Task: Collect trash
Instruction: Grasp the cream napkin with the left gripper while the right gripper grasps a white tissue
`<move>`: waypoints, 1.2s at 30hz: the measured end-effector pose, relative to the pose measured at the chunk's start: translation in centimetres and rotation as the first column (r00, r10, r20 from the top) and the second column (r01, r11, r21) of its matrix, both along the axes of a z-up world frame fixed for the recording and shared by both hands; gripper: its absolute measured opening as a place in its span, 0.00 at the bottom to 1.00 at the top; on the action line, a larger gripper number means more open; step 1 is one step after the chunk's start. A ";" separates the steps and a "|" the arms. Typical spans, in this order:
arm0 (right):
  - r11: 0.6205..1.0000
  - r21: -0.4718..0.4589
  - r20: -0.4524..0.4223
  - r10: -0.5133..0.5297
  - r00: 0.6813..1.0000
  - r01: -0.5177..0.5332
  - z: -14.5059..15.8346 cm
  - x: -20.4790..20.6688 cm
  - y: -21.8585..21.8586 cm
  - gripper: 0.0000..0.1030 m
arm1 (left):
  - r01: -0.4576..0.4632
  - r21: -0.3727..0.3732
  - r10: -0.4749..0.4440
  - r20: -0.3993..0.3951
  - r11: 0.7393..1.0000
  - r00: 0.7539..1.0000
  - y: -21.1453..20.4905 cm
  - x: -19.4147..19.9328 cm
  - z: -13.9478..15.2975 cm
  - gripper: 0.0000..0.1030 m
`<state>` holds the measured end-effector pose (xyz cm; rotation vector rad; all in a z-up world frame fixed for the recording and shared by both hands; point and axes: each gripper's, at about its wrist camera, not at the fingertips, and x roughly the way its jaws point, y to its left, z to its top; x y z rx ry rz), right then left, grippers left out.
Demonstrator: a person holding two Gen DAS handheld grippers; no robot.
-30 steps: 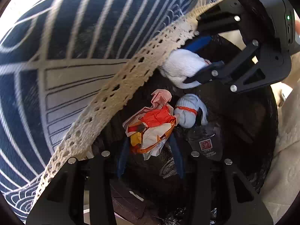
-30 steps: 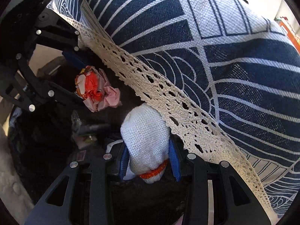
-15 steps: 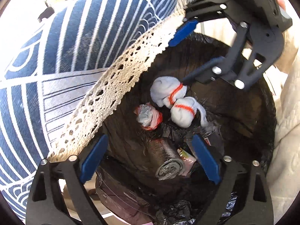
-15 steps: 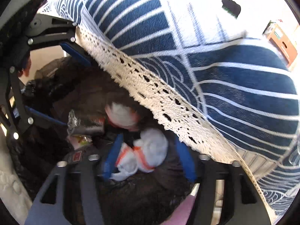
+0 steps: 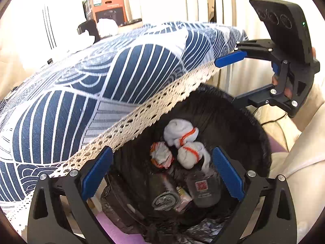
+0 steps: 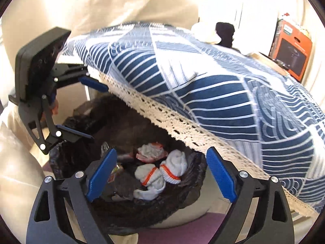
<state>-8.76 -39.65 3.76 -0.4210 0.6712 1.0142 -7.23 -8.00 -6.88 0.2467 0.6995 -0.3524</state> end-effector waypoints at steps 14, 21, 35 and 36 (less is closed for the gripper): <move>0.988 0.152 0.128 -0.048 0.991 0.029 6.0 0.2 -3.7 0.86 | -0.044 -0.149 0.070 0.174 0.988 0.982 -0.1 -0.9 5.7 0.94; 0.972 0.218 0.103 -0.110 0.989 0.085 10.2 4.3 -2.5 0.87 | -0.091 -0.128 0.113 0.182 0.988 0.977 1.1 1.0 8.9 0.94; 0.953 0.269 0.168 -0.186 0.968 0.136 17.3 13.9 1.9 0.92 | -0.207 -0.156 0.239 0.228 0.966 0.944 5.5 9.1 15.5 0.94; 0.952 0.271 0.158 -0.187 0.970 0.140 17.6 14.8 2.4 0.92 | -0.210 -0.165 0.244 0.225 0.964 0.943 5.9 9.7 15.9 0.94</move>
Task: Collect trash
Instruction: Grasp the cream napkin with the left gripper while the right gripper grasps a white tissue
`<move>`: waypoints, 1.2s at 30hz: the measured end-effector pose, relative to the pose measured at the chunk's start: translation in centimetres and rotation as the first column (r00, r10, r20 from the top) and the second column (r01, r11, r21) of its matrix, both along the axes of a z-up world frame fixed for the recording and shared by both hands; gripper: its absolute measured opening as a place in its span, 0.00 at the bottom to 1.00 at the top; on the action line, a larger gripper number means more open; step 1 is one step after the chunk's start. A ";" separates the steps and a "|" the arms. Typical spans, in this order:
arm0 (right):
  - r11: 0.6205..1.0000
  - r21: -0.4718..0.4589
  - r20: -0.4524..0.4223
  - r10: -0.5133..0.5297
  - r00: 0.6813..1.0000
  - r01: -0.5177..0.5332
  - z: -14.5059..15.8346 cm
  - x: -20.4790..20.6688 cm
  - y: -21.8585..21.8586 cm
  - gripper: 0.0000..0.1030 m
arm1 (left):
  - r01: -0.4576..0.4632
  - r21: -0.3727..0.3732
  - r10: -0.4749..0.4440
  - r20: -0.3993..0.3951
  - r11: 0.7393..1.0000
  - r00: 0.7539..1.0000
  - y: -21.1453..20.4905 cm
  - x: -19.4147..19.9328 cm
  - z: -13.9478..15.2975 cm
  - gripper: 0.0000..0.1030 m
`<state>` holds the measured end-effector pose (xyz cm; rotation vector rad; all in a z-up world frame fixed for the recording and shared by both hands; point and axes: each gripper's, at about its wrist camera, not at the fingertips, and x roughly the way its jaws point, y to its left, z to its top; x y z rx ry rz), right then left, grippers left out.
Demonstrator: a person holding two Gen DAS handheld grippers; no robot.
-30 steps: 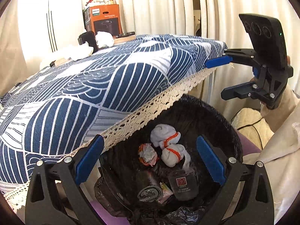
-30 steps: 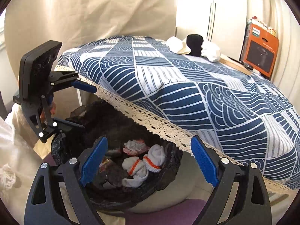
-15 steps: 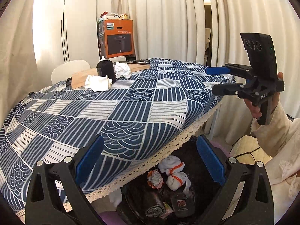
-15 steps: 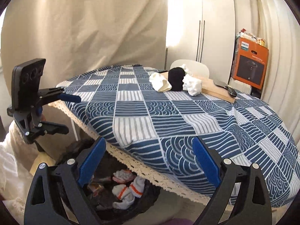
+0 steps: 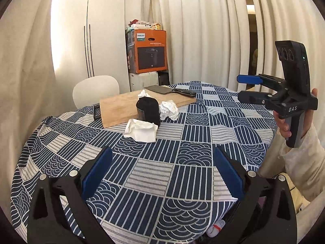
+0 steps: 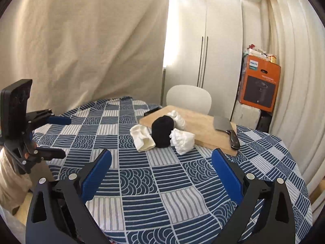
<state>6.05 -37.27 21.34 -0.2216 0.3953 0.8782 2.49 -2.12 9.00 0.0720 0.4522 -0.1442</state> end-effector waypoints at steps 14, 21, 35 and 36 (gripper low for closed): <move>0.994 -0.013 -0.168 -0.109 0.980 0.108 0.8 11.6 7.1 0.92 | -0.022 -0.013 0.020 -0.124 1.000 0.992 1.8 9.7 -0.8 0.94; 0.989 -0.018 -0.217 -0.145 0.965 0.144 -0.5 15.9 9.4 0.92 | -0.011 -0.031 0.004 -0.217 0.999 0.976 1.9 13.8 -2.7 0.94; 0.990 -0.039 -0.295 -0.143 0.945 0.137 -5.7 19.2 10.6 0.92 | -0.070 -0.061 0.046 -0.327 0.996 0.944 4.0 18.7 -5.5 0.68; 0.990 -0.051 -0.298 -0.141 0.944 0.132 -6.1 19.3 10.8 0.92 | -0.082 -0.066 0.057 -0.317 0.994 0.947 4.3 18.5 -5.3 0.68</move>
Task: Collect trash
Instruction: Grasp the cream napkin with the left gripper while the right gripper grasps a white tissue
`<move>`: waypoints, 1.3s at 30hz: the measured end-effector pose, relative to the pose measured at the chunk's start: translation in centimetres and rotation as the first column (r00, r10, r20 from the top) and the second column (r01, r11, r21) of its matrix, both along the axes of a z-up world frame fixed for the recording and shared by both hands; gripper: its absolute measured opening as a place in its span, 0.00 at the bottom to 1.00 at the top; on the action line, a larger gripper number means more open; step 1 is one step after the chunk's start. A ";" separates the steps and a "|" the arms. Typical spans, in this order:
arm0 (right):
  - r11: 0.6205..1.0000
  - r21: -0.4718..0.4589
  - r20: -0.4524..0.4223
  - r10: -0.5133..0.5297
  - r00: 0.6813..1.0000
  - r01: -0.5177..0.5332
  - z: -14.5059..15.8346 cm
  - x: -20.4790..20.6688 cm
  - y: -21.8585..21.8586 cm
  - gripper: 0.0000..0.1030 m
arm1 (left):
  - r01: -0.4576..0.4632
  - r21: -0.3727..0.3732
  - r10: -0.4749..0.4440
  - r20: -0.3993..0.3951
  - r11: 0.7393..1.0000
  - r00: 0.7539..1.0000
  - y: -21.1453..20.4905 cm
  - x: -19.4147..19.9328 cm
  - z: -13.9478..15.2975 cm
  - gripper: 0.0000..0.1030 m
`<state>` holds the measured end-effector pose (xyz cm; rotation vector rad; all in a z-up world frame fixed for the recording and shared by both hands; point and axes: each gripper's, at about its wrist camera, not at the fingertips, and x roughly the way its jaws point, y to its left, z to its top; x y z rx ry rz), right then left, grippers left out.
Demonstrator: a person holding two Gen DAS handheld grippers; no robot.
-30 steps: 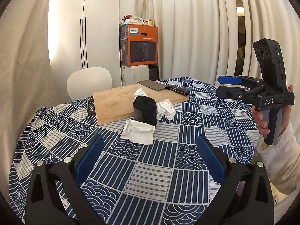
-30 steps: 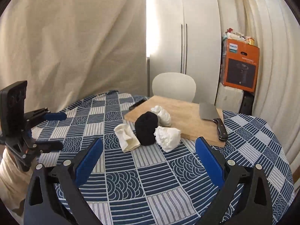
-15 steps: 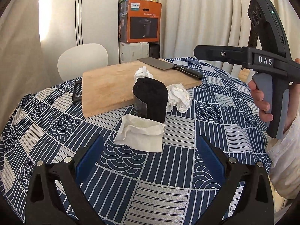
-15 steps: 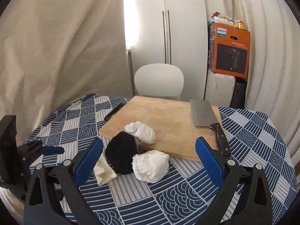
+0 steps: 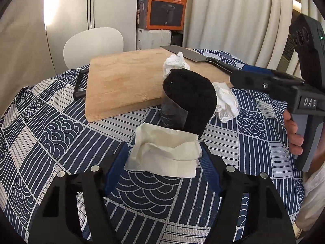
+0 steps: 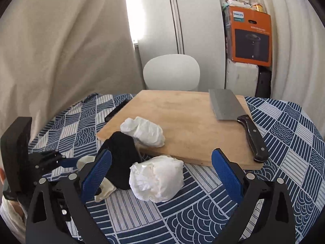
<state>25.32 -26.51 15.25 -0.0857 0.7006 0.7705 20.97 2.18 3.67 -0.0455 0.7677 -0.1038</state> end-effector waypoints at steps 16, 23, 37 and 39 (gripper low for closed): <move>0.984 -0.176 0.006 0.041 0.999 -0.039 -4.0 -0.3 1.8 0.59 | -0.095 0.005 0.094 0.096 0.995 0.991 1.0 -1.7 1.3 0.68; 0.974 -0.226 0.114 0.029 0.993 -0.003 -3.3 -2.0 2.4 0.41 | -0.108 0.009 0.106 0.121 0.994 0.987 1.1 -2.1 1.5 0.67; 0.997 -0.072 0.105 -0.007 0.994 0.015 -1.5 -2.1 -0.7 0.35 | -0.093 0.032 0.085 0.193 0.995 0.978 0.2 -3.2 2.6 0.67; 0.998 -0.055 0.120 -0.003 0.993 0.010 -0.8 -2.8 -1.3 0.35 | -0.090 0.031 0.081 0.221 0.995 0.972 0.2 -3.8 3.4 0.67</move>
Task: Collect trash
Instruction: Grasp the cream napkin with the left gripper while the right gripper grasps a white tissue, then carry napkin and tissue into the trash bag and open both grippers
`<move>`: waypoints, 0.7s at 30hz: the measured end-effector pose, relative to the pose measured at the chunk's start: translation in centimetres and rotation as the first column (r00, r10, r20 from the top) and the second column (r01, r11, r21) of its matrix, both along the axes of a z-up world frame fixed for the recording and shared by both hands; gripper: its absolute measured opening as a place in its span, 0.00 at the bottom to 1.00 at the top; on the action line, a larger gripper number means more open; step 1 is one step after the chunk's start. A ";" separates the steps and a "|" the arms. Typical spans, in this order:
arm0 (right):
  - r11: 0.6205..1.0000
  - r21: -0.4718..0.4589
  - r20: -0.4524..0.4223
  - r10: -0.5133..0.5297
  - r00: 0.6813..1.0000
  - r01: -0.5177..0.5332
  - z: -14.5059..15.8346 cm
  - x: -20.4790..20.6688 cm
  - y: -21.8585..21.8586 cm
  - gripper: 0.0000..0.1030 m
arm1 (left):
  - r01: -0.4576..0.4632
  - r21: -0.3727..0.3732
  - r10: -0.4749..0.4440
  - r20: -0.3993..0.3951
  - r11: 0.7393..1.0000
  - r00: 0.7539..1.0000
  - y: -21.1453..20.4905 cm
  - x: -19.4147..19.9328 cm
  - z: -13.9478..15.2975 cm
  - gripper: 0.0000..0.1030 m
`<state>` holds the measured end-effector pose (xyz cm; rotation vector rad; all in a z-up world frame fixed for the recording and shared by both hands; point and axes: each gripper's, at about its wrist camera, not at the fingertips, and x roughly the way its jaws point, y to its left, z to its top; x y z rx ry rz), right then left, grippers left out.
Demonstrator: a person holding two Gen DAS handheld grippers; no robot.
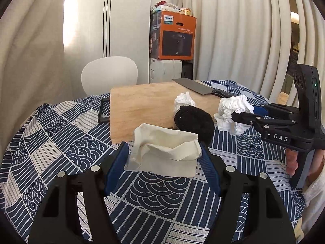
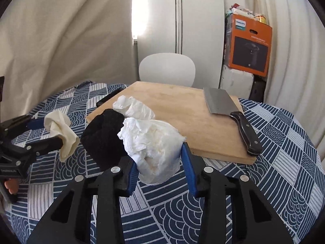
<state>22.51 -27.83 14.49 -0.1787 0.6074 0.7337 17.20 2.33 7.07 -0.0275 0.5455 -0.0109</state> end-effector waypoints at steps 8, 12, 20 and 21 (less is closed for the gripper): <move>0.997 0.058 0.075 0.042 0.996 -0.046 3.8 -4.2 -3.3 0.36 | -0.001 0.112 -0.009 0.086 0.994 0.996 -1.9 -4.2 2.4 0.68; 0.992 0.098 0.103 0.065 0.993 -0.075 4.7 -7.1 -4.8 0.36 | 0.016 0.105 -0.028 0.112 0.994 0.993 -2.7 -6.9 2.7 0.68; 0.972 0.172 0.131 0.140 0.981 -0.162 4.2 -14.0 -8.0 0.36 | 0.084 0.119 -0.101 0.141 0.989 0.985 -5.5 -12.9 1.4 0.68; 0.968 0.178 0.132 0.153 0.979 -0.175 3.9 -14.9 -8.4 0.36 | 0.092 0.119 -0.108 0.138 0.989 0.984 -5.9 -13.6 1.0 0.68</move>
